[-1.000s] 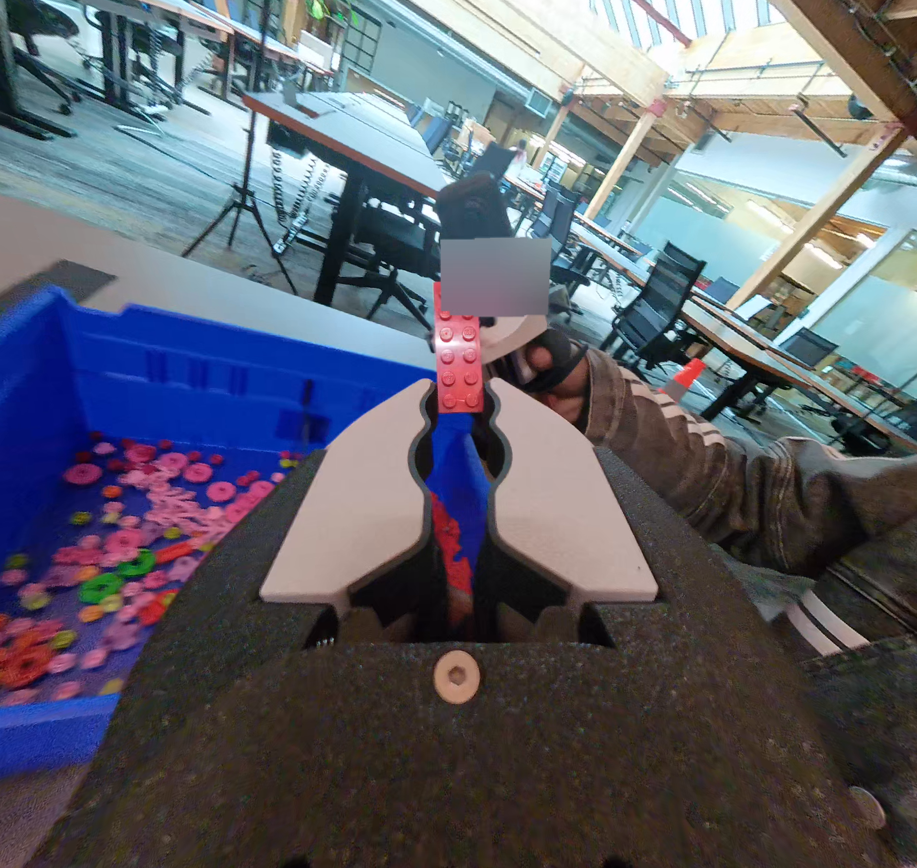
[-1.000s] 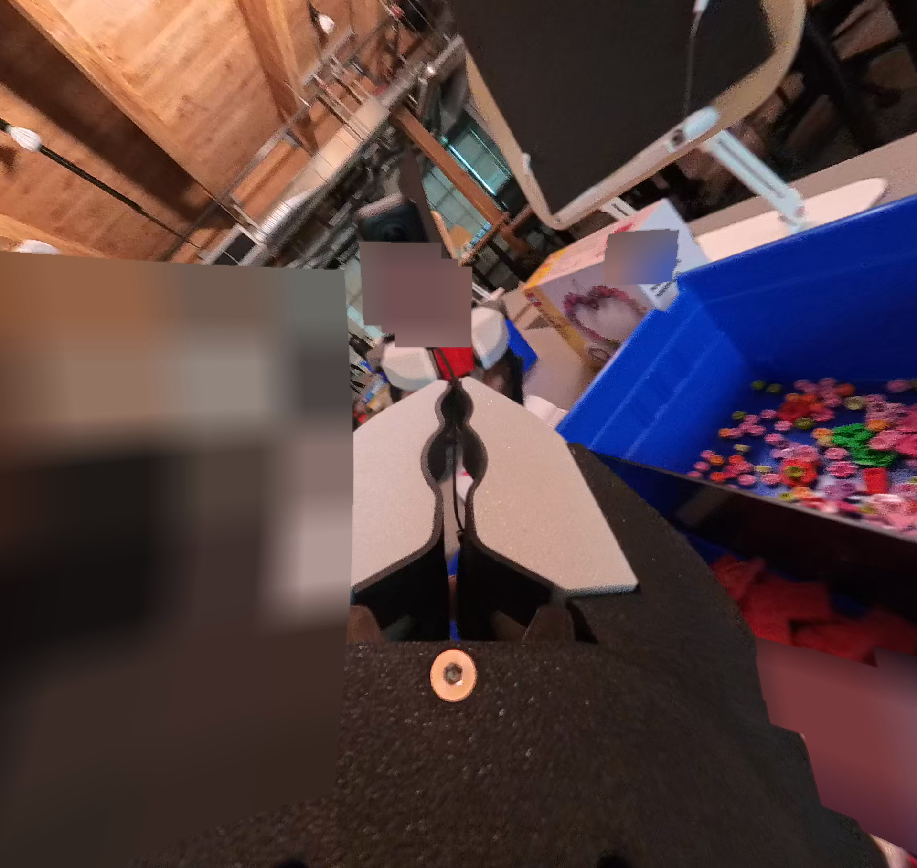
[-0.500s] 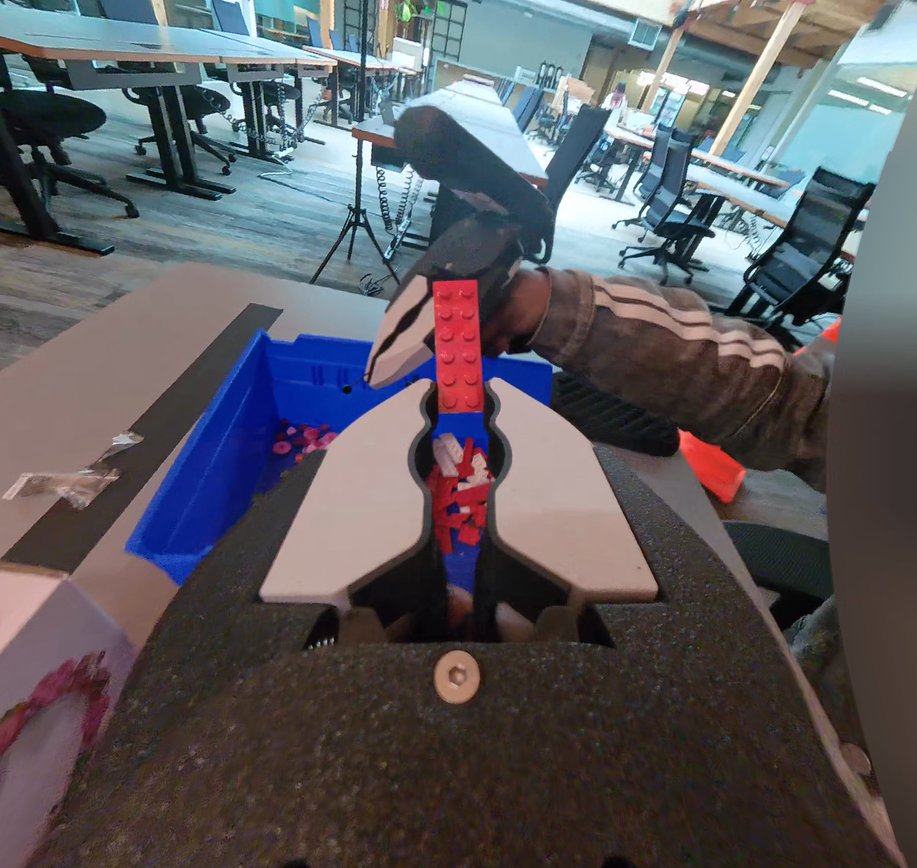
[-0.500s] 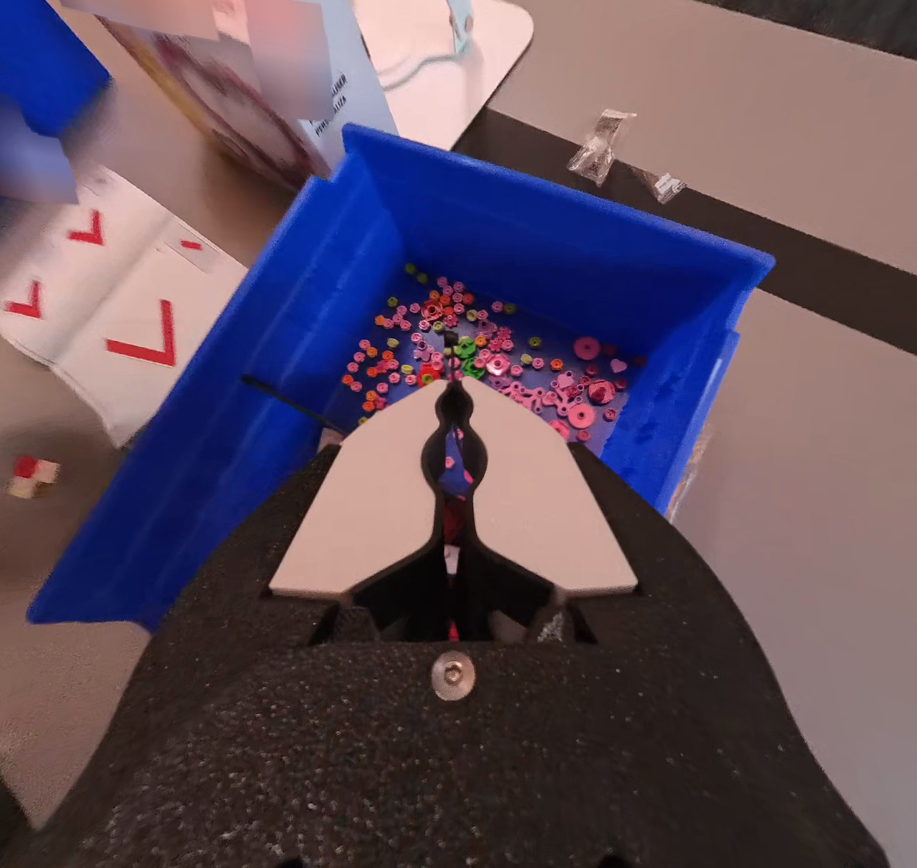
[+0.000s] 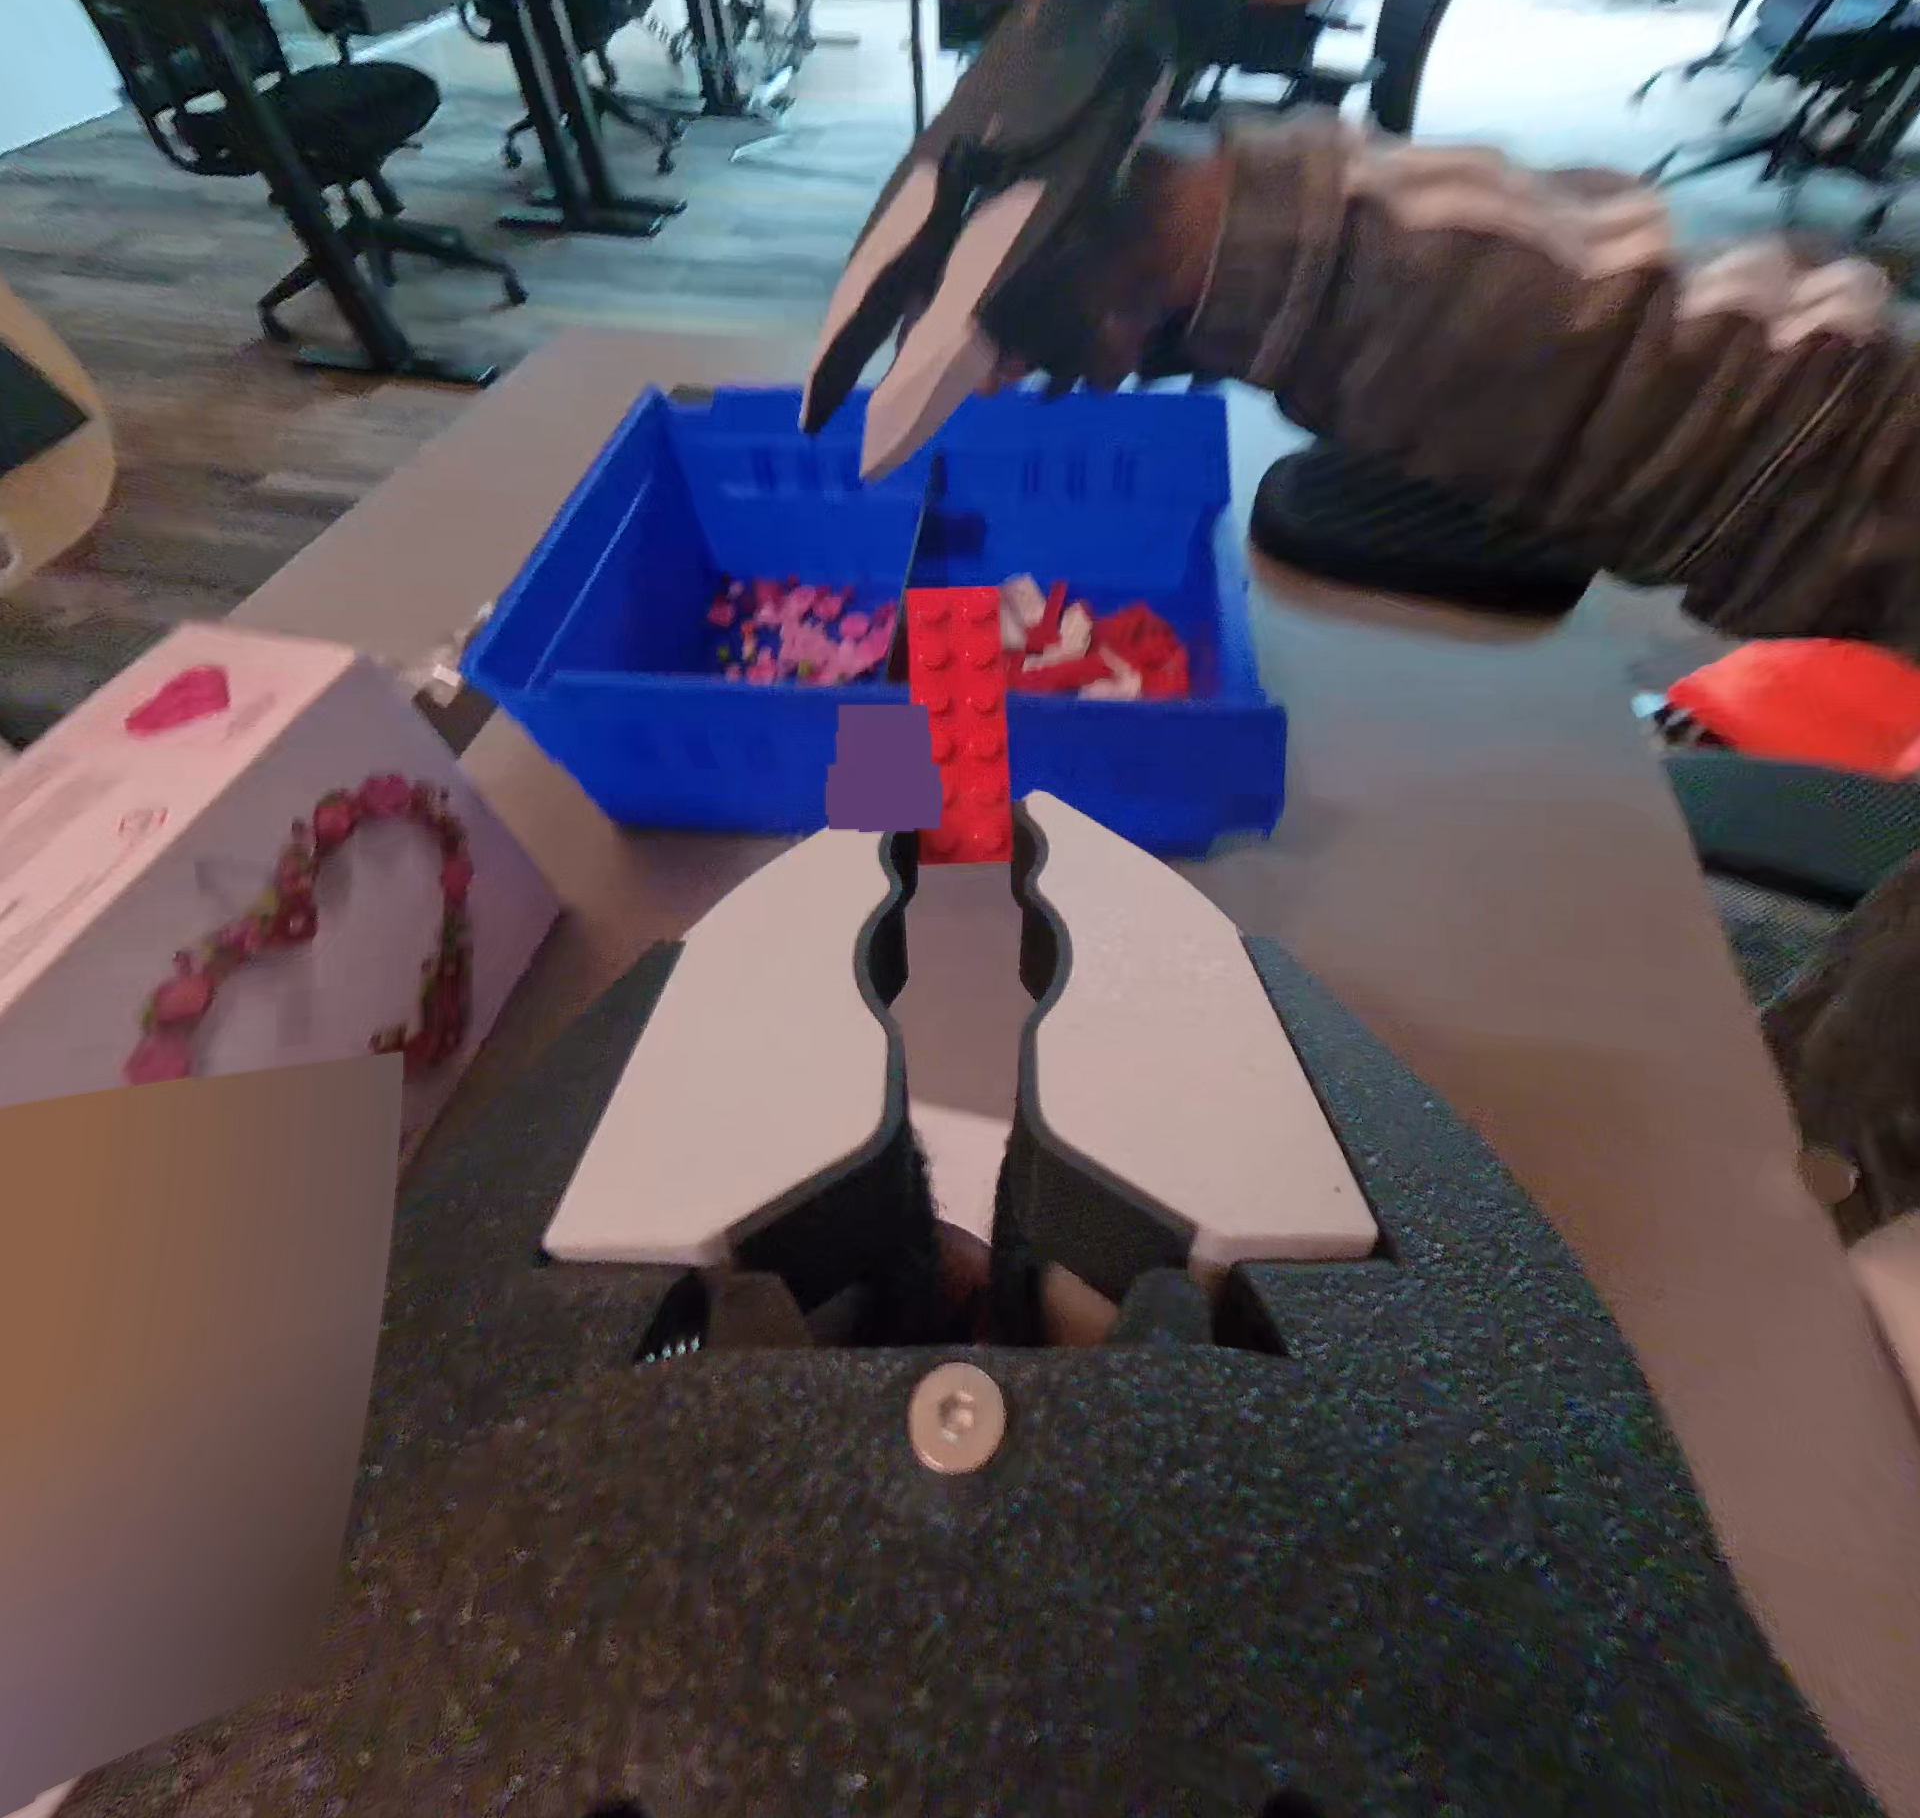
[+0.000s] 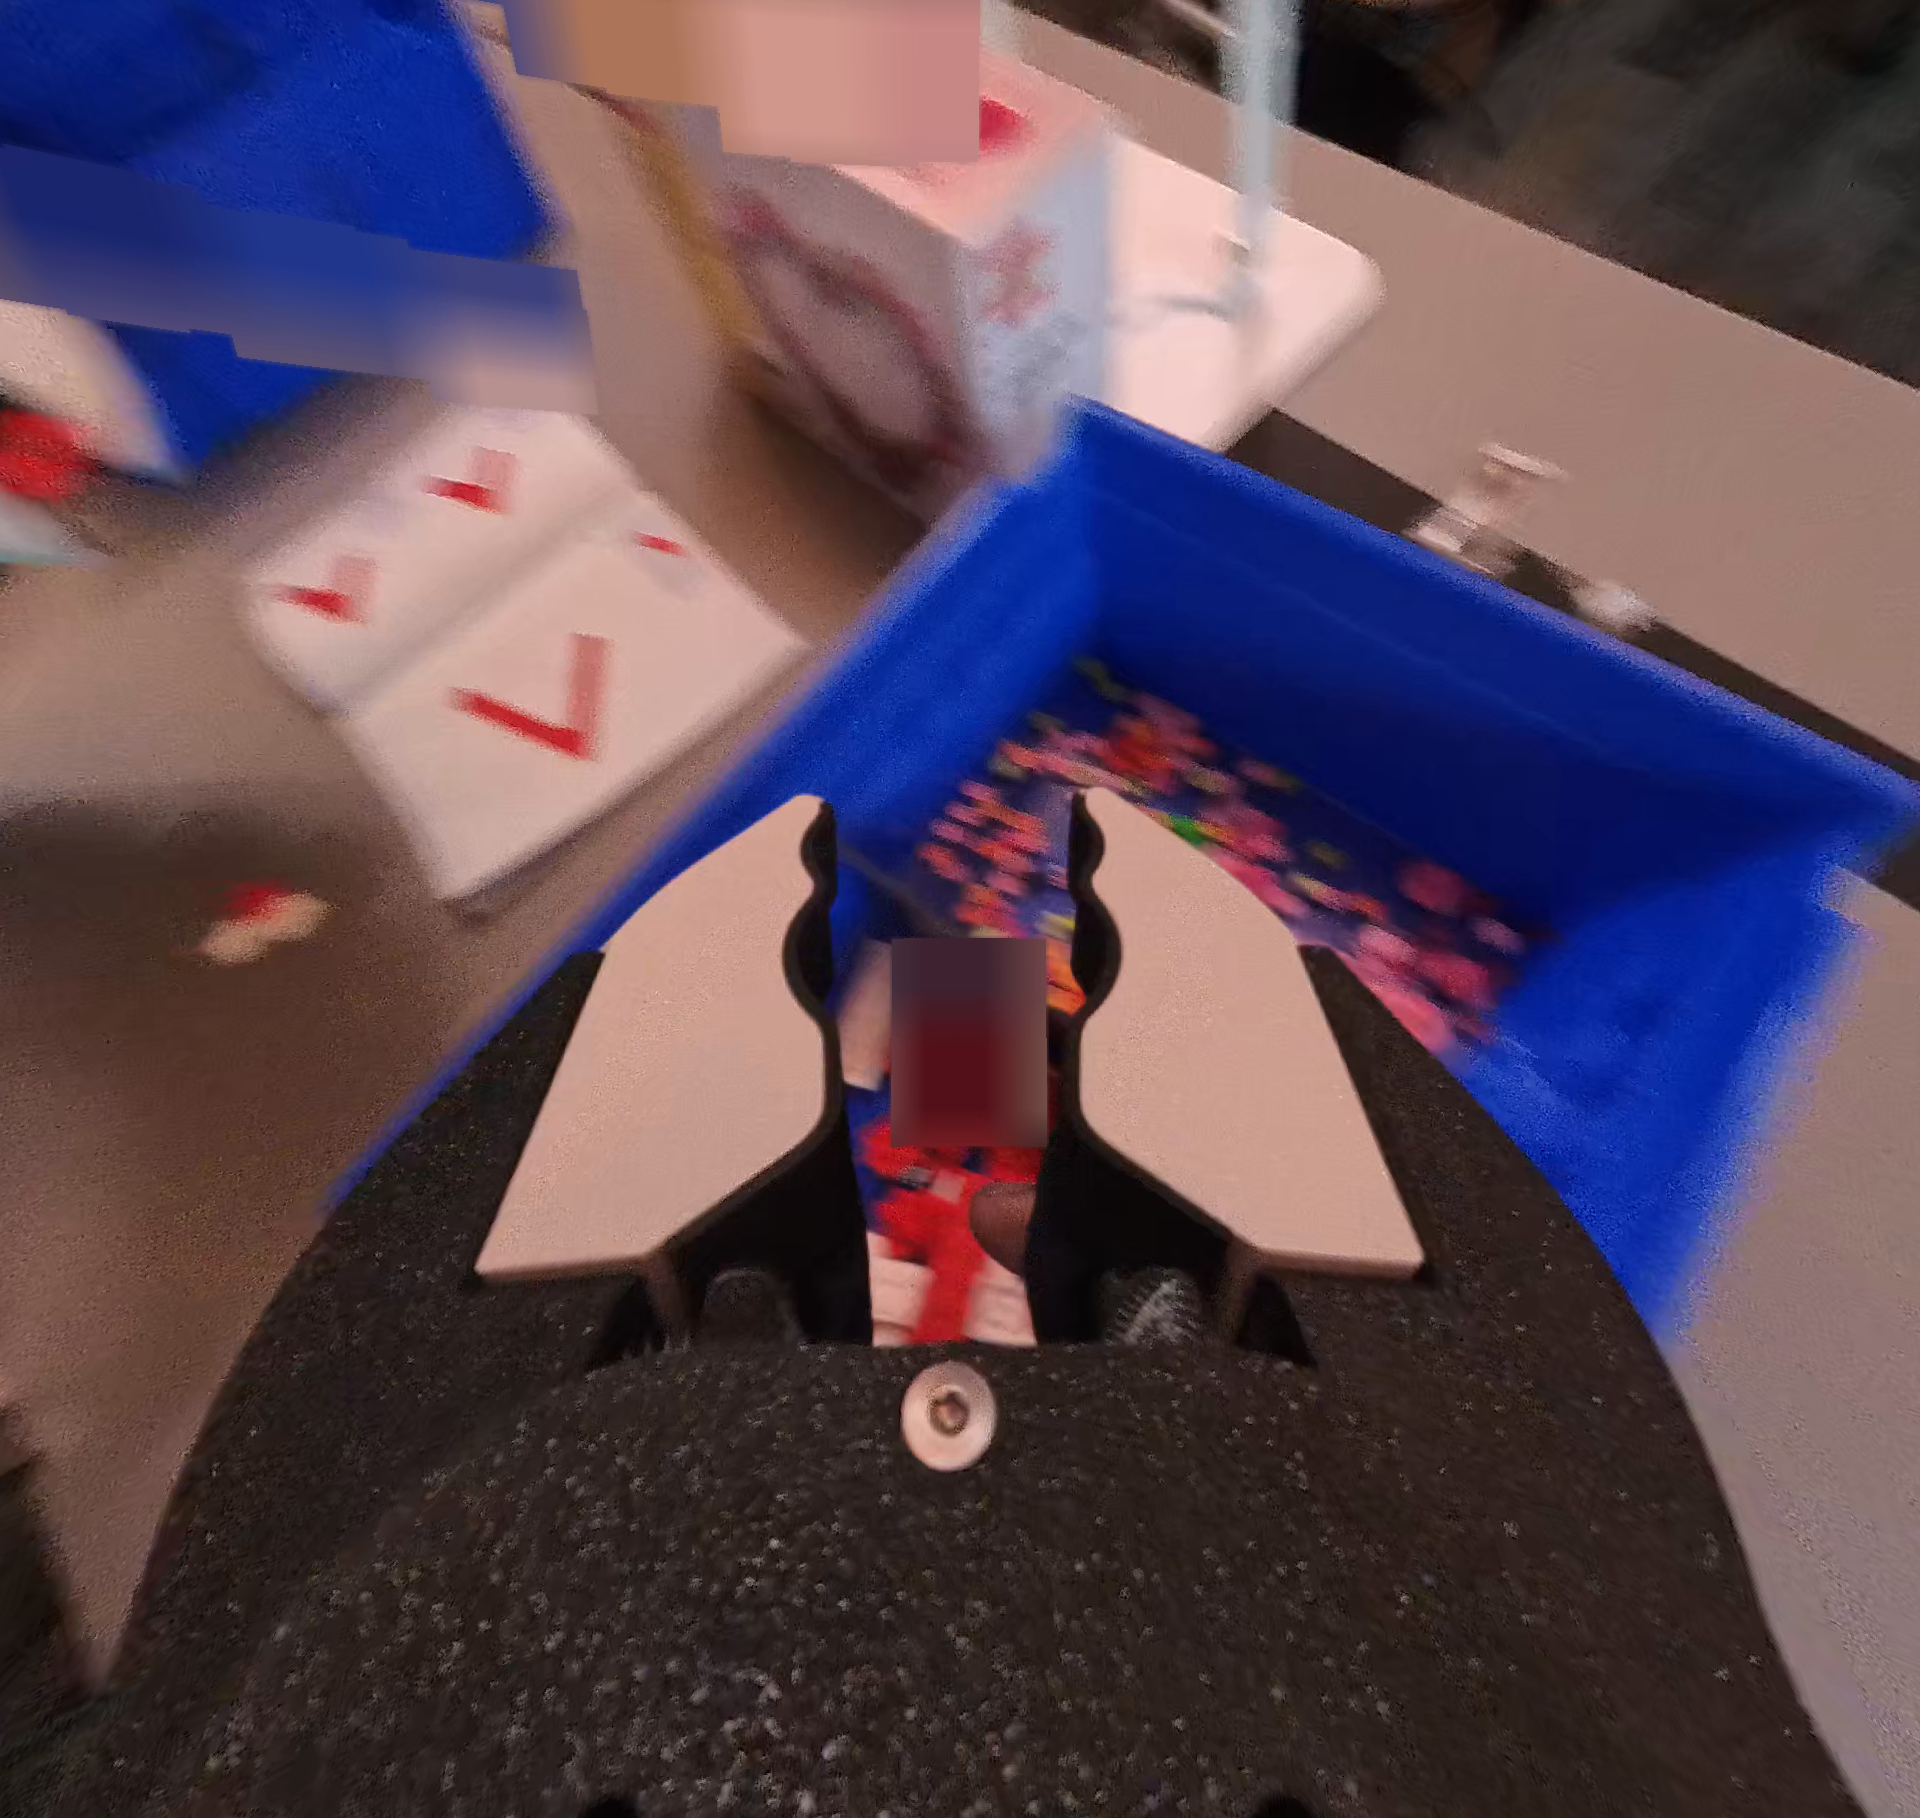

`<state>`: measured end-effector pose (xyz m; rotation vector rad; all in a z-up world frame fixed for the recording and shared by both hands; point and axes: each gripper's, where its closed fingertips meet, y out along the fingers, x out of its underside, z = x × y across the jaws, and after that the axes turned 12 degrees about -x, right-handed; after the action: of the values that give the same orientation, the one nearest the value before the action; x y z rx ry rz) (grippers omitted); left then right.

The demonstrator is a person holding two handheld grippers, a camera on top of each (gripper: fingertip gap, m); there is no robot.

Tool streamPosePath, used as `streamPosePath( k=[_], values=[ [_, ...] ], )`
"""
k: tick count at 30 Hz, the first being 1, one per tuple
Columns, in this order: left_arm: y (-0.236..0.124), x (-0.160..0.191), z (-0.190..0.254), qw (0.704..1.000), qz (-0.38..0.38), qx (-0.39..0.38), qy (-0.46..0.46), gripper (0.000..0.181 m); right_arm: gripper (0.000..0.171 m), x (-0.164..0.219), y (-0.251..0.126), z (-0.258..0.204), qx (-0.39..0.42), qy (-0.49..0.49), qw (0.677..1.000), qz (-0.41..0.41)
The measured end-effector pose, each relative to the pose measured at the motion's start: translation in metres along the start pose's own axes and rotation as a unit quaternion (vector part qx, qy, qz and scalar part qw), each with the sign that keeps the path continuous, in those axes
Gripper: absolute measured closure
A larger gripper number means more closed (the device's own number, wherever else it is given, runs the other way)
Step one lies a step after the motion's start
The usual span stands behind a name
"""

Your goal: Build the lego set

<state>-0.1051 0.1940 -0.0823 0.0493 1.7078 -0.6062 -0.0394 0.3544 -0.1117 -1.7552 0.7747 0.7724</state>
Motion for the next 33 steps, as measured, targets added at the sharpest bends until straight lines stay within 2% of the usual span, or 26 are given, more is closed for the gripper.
streamPosePath(
  k=[2,4,11,15,21,24,27,30,33],
  values=[
    [-0.011,0.025,0.005,0.999,-0.033,-0.022,0.027,0.165,0.127,-0.005,0.011,-0.054,-0.087,-0.034,0.995,0.02],
    [-0.021,0.051,0.015,0.996,-0.068,-0.029,0.044,0.165,0.125,0.003,0.025,-0.101,-0.144,-0.076,0.987,0.003],
    [-0.053,0.125,0.047,0.978,-0.169,-0.052,0.112,0.165,0.126,0.05,0.078,-0.216,-0.218,-0.196,0.952,-0.084],
    [-0.056,0.149,0.07,0.968,-0.196,-0.033,0.153,0.165,0.129,0.08,0.111,-0.226,-0.191,-0.249,0.94,-0.136],
    [-0.053,0.154,0.093,0.967,-0.186,-0.009,0.173,0.165,0.132,0.1,0.137,-0.233,-0.174,-0.275,0.93,-0.173],
    [-0.052,0.156,0.1,0.968,-0.183,0.009,0.173,0.165,0.137,0.108,0.143,-0.237,-0.174,-0.285,0.924,-0.186],
    [-0.051,0.158,0.106,0.969,-0.179,0.026,0.166,0.165,0.154,0.117,0.147,-0.24,-0.167,-0.317,0.913,-0.196],
    [-0.048,0.16,0.107,0.972,-0.175,0.026,0.157,0.165,0.155,0.121,0.146,-0.237,-0.141,-0.327,0.915,-0.191],
    [-0.047,0.167,0.098,0.972,-0.181,-0.012,0.146,0.148,0.155,0.13,0.136,-0.225,-0.117,-0.28,0.933,-0.193]
  ],
)
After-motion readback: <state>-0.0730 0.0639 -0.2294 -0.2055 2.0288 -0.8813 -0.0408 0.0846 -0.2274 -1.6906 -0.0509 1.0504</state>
